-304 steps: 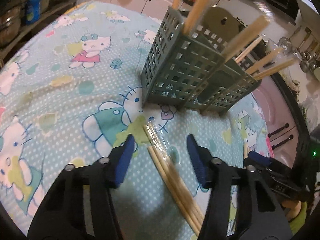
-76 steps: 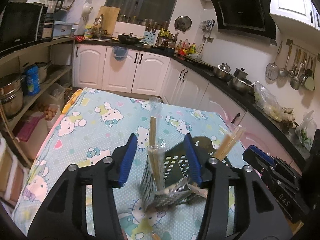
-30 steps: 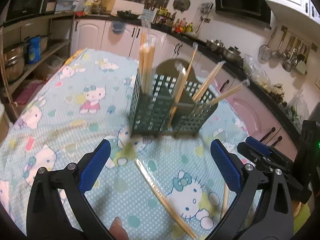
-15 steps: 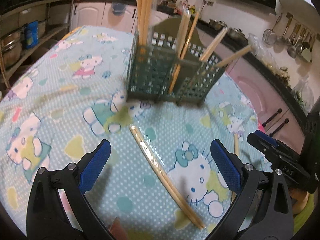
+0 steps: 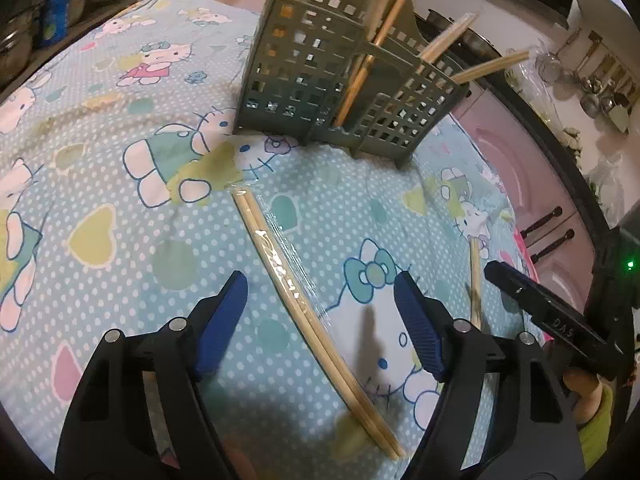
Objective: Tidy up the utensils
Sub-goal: 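Close the left tool on a wrapped chopstick while the right tool grasps another, then lift both held chopsticks and carry them above the caddy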
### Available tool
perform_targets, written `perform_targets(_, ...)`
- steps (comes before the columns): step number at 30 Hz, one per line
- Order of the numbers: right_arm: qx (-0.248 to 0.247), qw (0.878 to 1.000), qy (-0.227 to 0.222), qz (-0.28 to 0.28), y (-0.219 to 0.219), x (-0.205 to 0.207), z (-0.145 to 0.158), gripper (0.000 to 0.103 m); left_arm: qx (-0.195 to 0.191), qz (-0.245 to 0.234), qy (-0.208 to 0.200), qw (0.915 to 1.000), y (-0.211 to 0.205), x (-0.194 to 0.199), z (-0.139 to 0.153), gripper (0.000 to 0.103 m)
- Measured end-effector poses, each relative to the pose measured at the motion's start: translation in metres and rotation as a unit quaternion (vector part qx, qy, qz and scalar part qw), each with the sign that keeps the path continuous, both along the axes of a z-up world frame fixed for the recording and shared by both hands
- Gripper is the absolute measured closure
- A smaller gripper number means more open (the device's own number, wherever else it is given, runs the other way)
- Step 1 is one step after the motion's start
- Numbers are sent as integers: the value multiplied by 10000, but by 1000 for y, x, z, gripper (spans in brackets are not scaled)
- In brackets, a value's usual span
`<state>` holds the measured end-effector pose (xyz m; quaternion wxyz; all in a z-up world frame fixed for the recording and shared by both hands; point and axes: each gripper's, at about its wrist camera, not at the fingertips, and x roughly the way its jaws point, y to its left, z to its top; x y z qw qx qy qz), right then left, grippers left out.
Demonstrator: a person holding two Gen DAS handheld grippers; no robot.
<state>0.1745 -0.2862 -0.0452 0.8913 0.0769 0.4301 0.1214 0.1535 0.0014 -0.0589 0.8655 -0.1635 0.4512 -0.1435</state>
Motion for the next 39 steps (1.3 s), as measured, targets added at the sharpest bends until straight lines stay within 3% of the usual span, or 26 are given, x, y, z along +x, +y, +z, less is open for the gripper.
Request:
perform_targets(4,107,9998,172,-57,-1,12,-5,50,-54,76,31,10000,3,4,-1,38)
perform_targets(11,106,9990,391,-165,-1,31,-12,52,-7,178,77,9998,2,17,-2,38)
perform_targets(13,67,9990,410,-178,0,36,-12,52,44,295,74,9995,4,21,-2,48)
perform_targets(19,-143,9988,401,-234,6,51,-14,57,63,432,133,9990,8,38,-3,51)
perform_targets(21,-221,9987,378,-247,9,54,-14,61,111,455,128,9988,7,40,-3,51)
perform_targets(25,-200,9984,377,-373,5,61,-14,82,322,542,83,9980,2,46,-2,51)
perform_targets(27,-1,9982,448,-396,0,64,-13,88,448,569,75,9973,0,50,-1,52)
perform_targets(31,282,9975,545,-362,-6,69,-11,93,666,789,59,9946,2,56,-1,73)
perform_targets(36,431,9973,494,-319,-8,66,-4,95,841,821,79,9930,4,62,0,87)
perform_targets(39,510,9974,409,-293,-10,62,2,95,758,780,134,9940,9,65,1,95)
